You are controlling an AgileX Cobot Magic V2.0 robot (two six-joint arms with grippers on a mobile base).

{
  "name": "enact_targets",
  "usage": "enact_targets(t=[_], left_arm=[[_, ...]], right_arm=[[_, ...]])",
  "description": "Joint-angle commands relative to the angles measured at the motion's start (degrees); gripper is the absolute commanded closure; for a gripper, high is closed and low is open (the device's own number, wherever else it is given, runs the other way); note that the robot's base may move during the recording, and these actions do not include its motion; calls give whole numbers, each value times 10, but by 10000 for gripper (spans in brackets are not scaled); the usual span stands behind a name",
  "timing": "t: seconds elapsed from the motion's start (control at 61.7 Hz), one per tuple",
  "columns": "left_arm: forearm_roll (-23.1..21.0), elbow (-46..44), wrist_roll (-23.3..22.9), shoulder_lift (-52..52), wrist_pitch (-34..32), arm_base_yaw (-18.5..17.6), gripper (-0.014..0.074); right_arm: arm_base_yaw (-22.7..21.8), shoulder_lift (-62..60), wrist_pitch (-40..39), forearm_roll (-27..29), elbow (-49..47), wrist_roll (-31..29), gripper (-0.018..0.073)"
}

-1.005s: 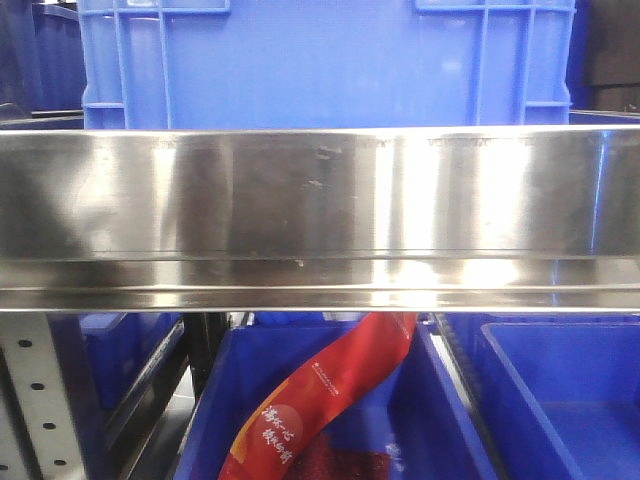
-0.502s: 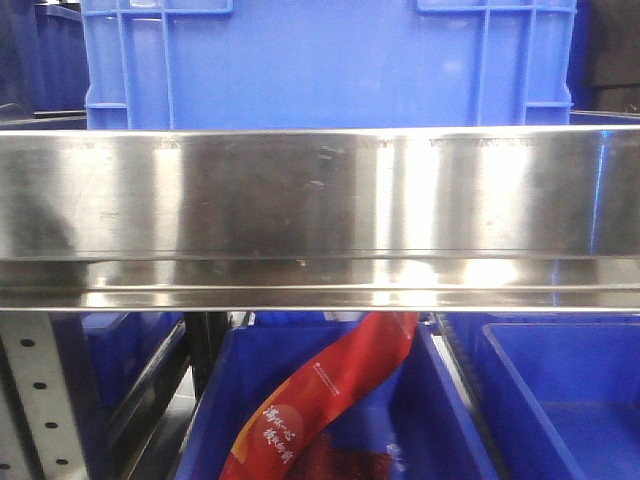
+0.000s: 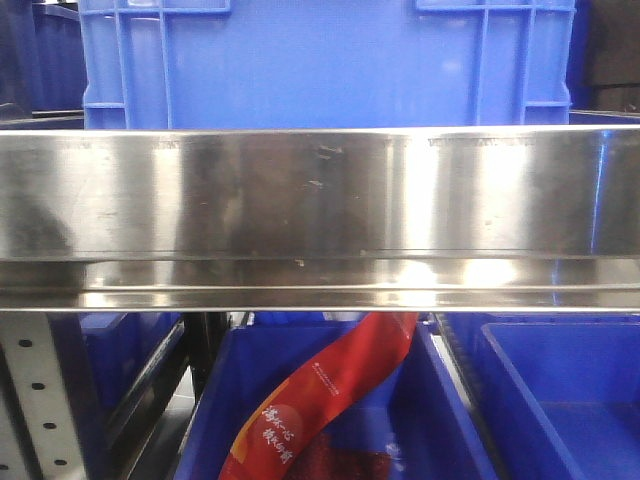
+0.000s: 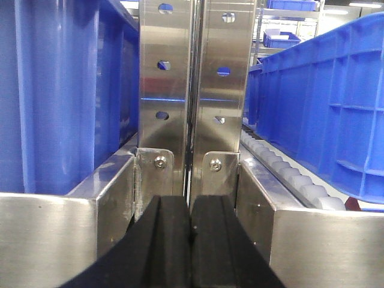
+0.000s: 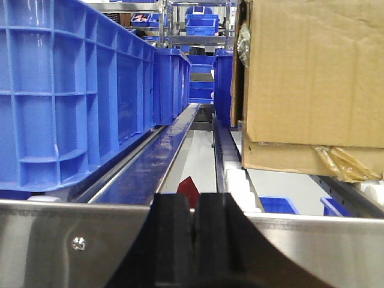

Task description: Grab block from conveyor and place in blue bin

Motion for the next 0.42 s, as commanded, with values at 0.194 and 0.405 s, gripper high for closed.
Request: enact_targets(t=[0.194, 0.405], left_arm=[[-3, 0, 1, -3, -10, -1, 707], [-3, 0, 1, -3, -10, -1, 707]], right_arm=[[-2, -2, -12, -4, 0, 0, 721], [-2, -2, -12, -4, 0, 0, 721]])
